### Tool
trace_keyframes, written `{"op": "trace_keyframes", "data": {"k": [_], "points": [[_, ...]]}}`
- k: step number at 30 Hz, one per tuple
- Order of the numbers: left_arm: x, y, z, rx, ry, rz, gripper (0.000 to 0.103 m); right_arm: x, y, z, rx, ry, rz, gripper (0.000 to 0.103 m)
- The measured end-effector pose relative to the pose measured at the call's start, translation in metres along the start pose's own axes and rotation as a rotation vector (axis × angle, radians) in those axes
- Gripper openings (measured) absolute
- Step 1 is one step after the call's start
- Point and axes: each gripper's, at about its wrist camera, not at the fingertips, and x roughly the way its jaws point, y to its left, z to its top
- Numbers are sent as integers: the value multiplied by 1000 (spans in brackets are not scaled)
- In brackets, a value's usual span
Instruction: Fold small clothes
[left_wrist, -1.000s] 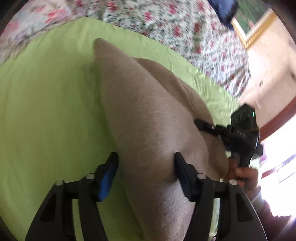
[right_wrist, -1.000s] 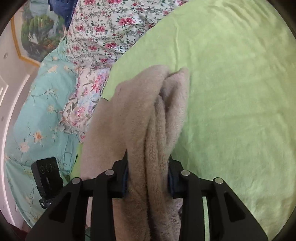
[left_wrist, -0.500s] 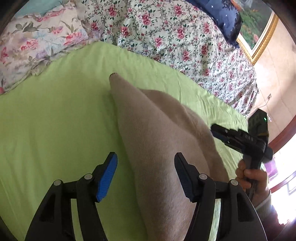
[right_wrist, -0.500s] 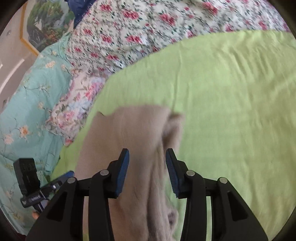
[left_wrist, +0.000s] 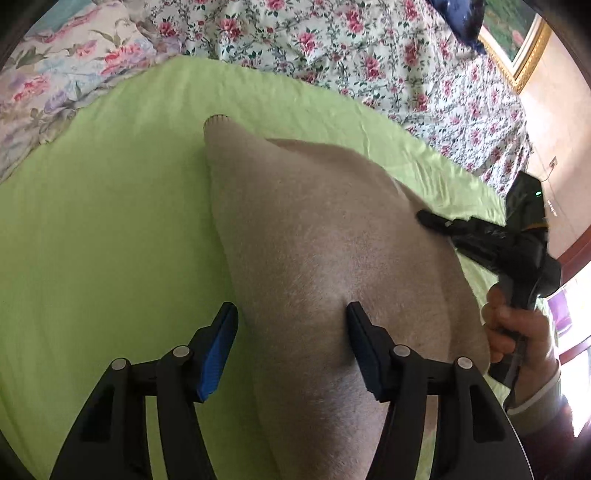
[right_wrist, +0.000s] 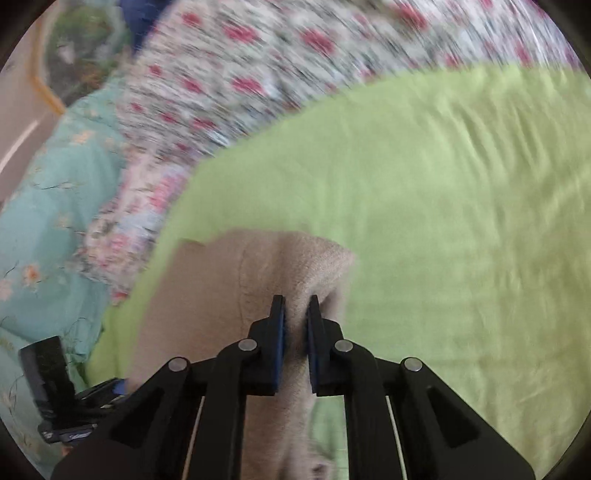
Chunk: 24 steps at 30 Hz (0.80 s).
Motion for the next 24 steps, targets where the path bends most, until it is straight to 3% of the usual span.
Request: {"op": "trace_keyframes", "data": {"k": [4, 9, 12, 15, 16, 18, 20, 21, 24], "points": [[10, 8, -3, -61, 15, -18, 73, 11, -6, -4, 13, 1, -12, 12], [-12, 7, -3, -63, 2, -9, 71, -2, 0, -2, 4, 4, -79, 21], [-38, 8, -2, -62, -59, -14, 70, -34, 9, -4, 0, -62, -106, 21], [-60, 2, 2, -53, -123, -80, 70, -57, 26, -10, 2, -107, -39, 21], [-65, -1, 3, -44, -145, -134, 70, -61, 37, -17, -12, -104, 5, 21], [-67, -8, 4, -26, -166, -221, 70, -56, 54, -30, -27, -76, 97, 21], [-54, -15, 2, 1, -141, -250, 70, -42, 56, -41, 1, -22, 164, 21], [-43, -17, 1, 4, -117, -244, 67, -34, 54, -45, 14, 2, 160, 21], [-12, -18, -6, 24, -59, -198, 63, -8, 30, -51, 39, 38, 36, 15]]}}
